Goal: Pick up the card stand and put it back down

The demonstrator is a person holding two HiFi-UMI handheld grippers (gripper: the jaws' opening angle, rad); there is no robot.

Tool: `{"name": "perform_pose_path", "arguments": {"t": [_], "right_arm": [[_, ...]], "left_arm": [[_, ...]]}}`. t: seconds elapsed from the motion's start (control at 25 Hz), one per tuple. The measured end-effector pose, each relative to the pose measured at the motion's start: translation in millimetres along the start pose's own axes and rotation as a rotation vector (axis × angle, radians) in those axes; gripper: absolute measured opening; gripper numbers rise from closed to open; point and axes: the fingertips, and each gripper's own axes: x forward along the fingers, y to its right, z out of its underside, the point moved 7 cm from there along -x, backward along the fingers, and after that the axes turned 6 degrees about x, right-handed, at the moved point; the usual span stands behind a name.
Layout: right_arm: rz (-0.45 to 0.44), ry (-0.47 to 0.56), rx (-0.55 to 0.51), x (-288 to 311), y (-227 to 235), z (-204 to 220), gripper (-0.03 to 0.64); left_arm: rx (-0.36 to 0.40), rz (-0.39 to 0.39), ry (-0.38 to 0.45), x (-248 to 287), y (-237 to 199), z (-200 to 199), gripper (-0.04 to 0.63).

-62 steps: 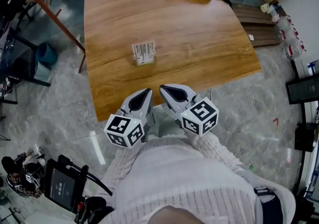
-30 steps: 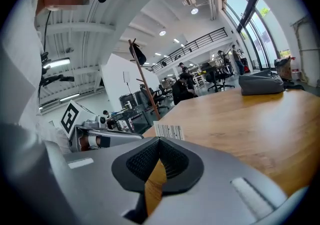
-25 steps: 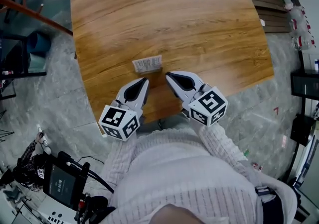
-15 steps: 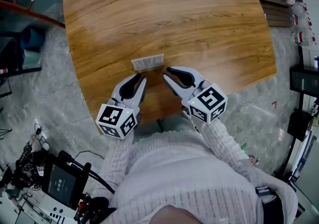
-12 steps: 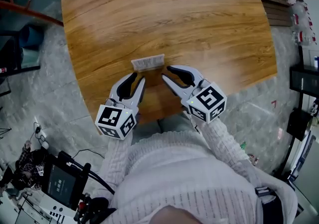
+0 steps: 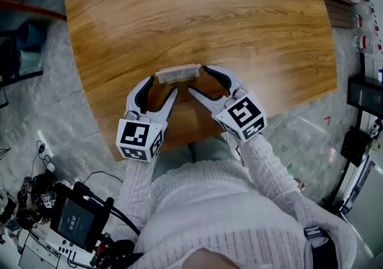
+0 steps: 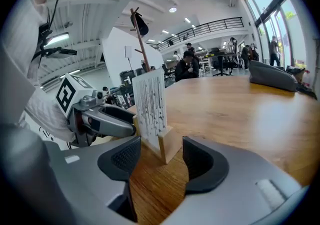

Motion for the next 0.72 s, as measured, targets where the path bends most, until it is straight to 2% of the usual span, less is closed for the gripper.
{"name": "perform_pose_path", "arguments": {"t": [0.2,0.52,0.72], "right_arm": [[0.019,-0.037,-0.095,8,-7,1,0.255],[0.019,-0.108,-0.214,31,1,1,0.255],[0.025,-0.119,-0.236,35,1,0,0.252]], "left_arm": [[0.080,0.011,-0.008,1,6,-2,0.272],[0.225,0.029,-0.069,20,2,2,0.288],[0.248,0.024,-0.078,18,3,1,0.288]]}}
